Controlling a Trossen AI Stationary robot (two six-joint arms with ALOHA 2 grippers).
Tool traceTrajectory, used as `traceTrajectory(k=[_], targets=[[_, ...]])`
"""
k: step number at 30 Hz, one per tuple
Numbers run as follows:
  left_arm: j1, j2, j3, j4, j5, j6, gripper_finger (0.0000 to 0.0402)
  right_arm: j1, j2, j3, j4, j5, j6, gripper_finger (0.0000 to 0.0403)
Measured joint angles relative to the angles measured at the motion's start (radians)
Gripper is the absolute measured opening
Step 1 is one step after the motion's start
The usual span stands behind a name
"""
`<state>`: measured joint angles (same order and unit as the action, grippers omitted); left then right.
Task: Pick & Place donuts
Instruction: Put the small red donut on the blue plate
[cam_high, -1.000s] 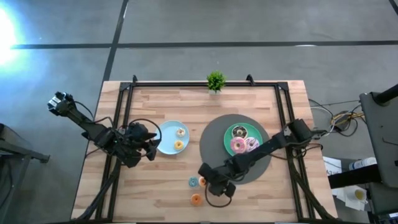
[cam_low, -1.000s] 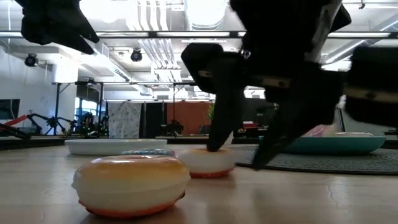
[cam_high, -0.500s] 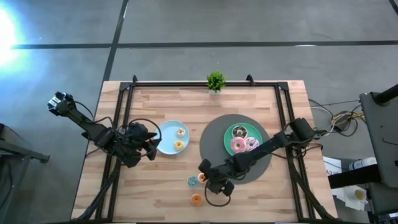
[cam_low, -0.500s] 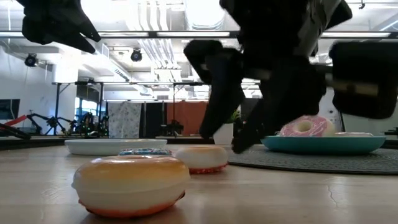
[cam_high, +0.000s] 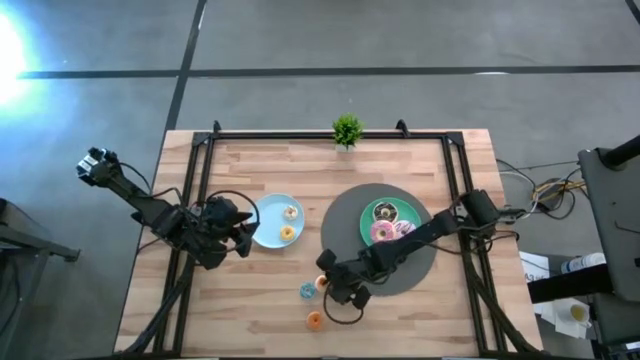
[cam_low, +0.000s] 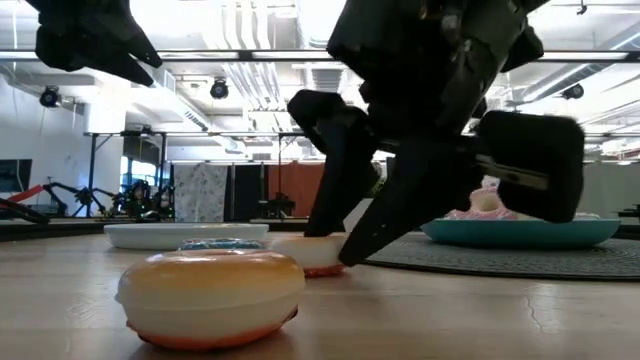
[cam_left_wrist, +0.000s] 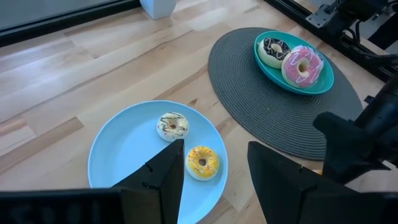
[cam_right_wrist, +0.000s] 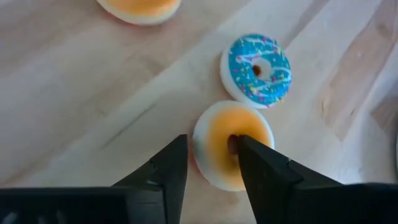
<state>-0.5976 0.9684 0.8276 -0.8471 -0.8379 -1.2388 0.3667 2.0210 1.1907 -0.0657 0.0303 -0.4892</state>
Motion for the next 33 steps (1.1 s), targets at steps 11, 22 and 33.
traceTrajectory(k=[11,22,33], targets=[[0.0,0.0,0.0,0.0,0.002,-0.001,0.0151,-0.032,0.029,0.002,0.01,-0.029,0.2,0.0061],[0.0,0.0,0.0,0.002,0.002,0.032,0.0151,-0.355,-0.062,-0.023,0.215,-0.312,0.896,0.0016],[0.0,0.062,0.0,0.026,-0.061,0.157,0.0151,-0.548,-0.08,-0.055,0.632,-0.36,1.889,0.0018]])
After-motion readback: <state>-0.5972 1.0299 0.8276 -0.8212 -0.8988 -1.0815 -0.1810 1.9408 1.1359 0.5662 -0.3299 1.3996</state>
